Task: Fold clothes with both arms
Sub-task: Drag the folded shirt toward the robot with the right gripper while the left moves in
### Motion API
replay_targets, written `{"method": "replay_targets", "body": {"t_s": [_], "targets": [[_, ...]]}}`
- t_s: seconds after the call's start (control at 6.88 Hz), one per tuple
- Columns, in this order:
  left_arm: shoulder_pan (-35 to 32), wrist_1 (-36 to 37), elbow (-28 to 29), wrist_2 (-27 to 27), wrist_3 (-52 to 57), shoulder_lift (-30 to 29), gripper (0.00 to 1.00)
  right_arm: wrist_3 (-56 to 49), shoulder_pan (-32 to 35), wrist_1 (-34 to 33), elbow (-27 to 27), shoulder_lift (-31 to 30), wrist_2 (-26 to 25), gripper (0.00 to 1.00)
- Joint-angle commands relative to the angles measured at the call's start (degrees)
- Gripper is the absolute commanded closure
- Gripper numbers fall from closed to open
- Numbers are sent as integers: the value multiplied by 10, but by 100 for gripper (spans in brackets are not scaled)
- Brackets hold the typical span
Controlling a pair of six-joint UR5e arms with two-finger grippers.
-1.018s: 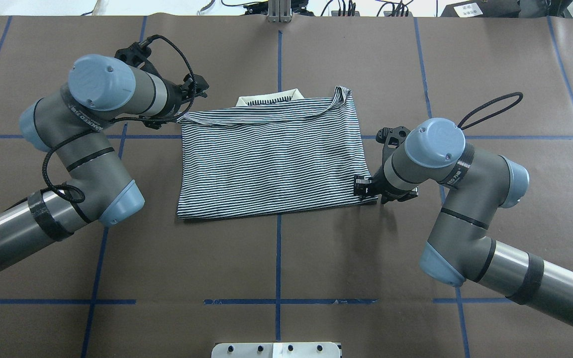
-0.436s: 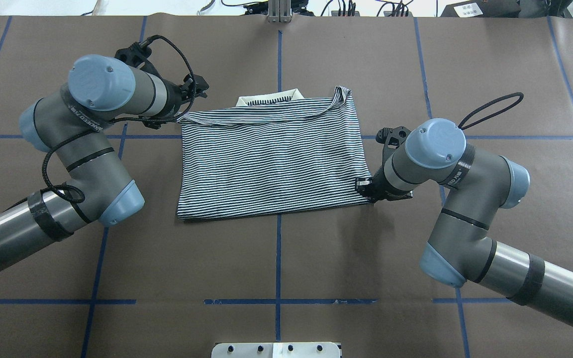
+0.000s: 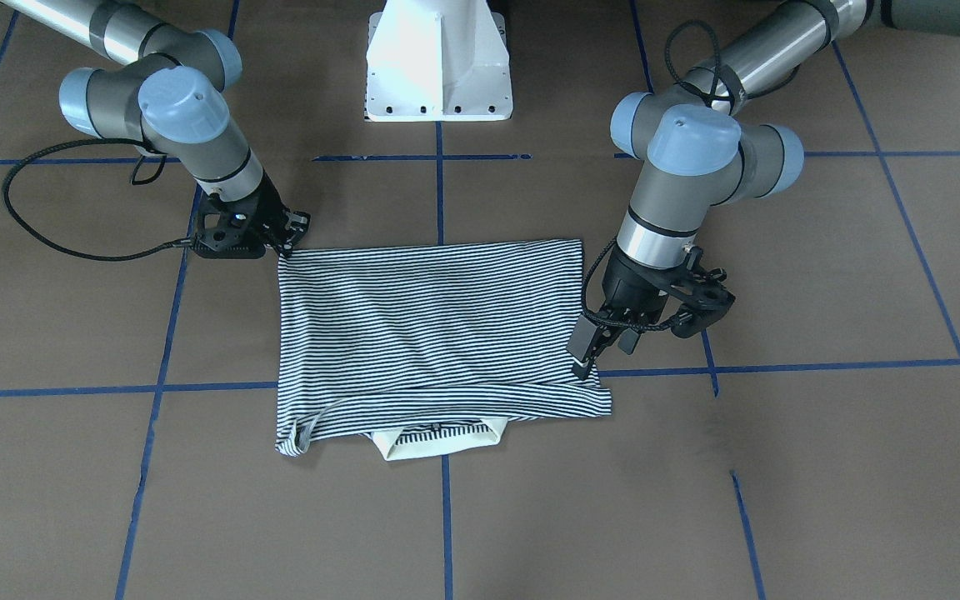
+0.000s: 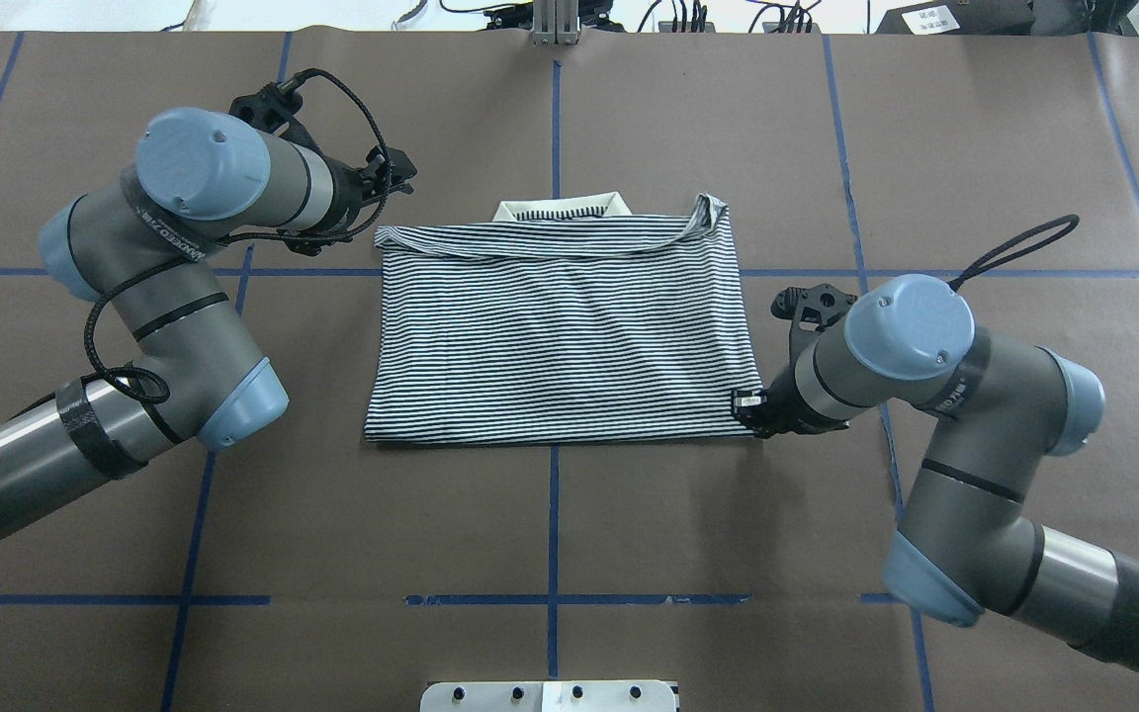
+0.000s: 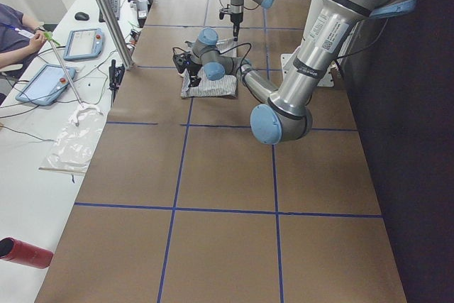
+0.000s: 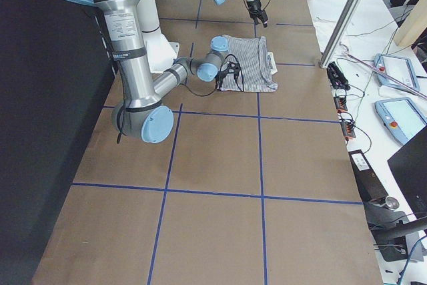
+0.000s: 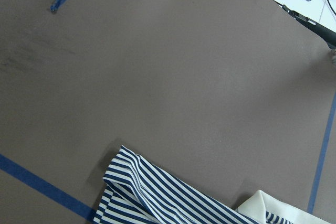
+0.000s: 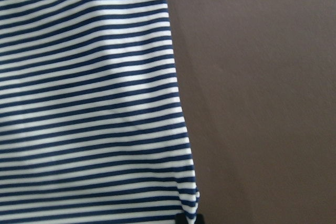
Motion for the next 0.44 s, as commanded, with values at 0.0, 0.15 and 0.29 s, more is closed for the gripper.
{"method": "replay_targets", "body": {"t_s": [0.0,0.15,0.29], "targets": [[0,1,-11,0,-5,0,0,20,-82,0,129,-134,3,100],[1,0,-15,0,-7,2,0,72,-145,1,168,-169,2,100],[3,0,-19,0,-8,4,0,124,-203,2,175,-171,-2,100]]}}
